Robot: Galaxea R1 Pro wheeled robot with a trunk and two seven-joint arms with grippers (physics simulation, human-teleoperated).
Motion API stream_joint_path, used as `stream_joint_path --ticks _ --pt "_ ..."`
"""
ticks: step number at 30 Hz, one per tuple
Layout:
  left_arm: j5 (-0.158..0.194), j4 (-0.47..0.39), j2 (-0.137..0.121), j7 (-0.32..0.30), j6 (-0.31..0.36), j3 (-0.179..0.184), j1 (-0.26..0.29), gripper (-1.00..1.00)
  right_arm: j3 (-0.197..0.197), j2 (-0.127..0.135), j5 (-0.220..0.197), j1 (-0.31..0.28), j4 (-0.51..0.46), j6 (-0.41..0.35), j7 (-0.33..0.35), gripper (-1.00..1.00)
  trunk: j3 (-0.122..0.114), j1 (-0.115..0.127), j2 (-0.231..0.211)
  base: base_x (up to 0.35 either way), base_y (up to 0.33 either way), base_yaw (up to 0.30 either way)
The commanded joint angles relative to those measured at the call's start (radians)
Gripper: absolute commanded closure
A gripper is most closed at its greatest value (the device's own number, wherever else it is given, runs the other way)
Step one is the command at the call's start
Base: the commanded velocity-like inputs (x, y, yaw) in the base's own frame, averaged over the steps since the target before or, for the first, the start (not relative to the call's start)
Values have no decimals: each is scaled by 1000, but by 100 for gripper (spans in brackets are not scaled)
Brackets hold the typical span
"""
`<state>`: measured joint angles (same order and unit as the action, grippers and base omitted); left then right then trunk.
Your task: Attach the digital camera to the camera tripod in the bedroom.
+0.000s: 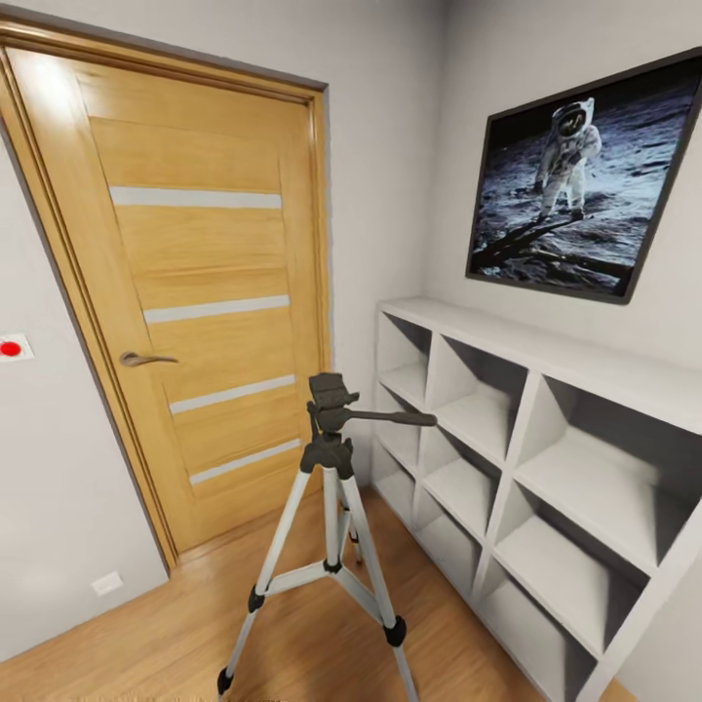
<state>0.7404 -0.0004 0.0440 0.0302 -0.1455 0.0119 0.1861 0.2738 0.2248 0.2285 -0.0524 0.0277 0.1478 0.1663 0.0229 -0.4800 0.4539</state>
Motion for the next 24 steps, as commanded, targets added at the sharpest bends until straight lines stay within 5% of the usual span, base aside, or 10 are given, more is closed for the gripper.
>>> stream_joint_path --ticks 1,9,24 --pt "-1 0 0 2 -3 1 1 100 9 1 8 -1 3 6 2 -100 2 -1 2 67 -190 274" --pt "0 0 0 2 -4 1 1 100 9 1 9 -1 3 6 2 -100 2 -1 2 66 -169 274" --pt "1 0 -1 2 -4 1 1 100 9 1 8 -1 3 7 2 -100 2 -1 2 3 -7 274"
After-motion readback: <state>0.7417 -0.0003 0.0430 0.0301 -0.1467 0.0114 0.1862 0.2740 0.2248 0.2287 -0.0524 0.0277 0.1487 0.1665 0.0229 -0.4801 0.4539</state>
